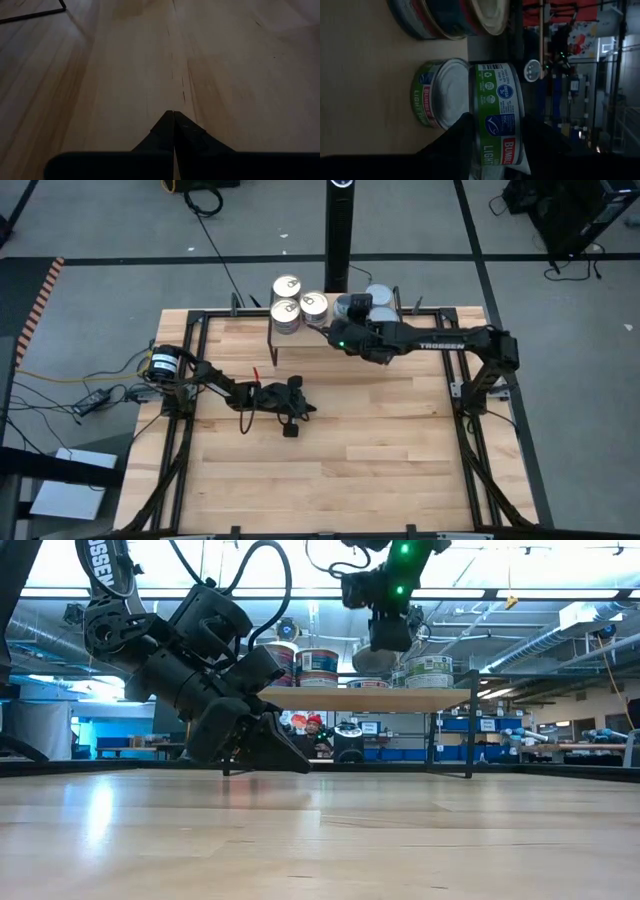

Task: Stack canned seafood by type on shelf
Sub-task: Stack the green tuna can on the left green tuna can on the shelf

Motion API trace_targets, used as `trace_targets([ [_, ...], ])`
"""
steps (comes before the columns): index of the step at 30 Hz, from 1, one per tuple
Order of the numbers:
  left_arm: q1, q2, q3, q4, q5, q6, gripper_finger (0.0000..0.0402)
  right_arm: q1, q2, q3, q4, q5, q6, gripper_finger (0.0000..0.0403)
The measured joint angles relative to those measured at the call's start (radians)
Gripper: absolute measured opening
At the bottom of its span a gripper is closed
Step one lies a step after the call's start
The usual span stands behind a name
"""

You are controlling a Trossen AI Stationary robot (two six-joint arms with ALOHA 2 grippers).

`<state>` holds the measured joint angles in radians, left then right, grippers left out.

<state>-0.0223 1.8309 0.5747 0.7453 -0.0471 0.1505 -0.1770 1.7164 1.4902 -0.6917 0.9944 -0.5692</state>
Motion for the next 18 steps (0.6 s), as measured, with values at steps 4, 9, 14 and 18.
trace_targets([
  [4,0.000,0.000,0.000,0.000,0.000,0.000,0.0005,-0.029,0.000,-0.044,0.059,-0.022,-0.035,0.0150],
  [9,0.000,0.000,0.000,0.000,0.000,0.001,0.0005,-0.042,0.000,-0.060,0.071,-0.042,-0.033,0.0153],
  [14,0.000,0.000,0.000,0.000,0.000,0.001,0.0005,-0.050,0.000,-0.060,0.122,-0.098,-0.030,0.0172],
  [18,0.000,0.000,0.000,0.000,0.000,0.001,0.0005,-0.064,0.000,-0.060,0.138,-0.152,-0.026,0.0192],
])
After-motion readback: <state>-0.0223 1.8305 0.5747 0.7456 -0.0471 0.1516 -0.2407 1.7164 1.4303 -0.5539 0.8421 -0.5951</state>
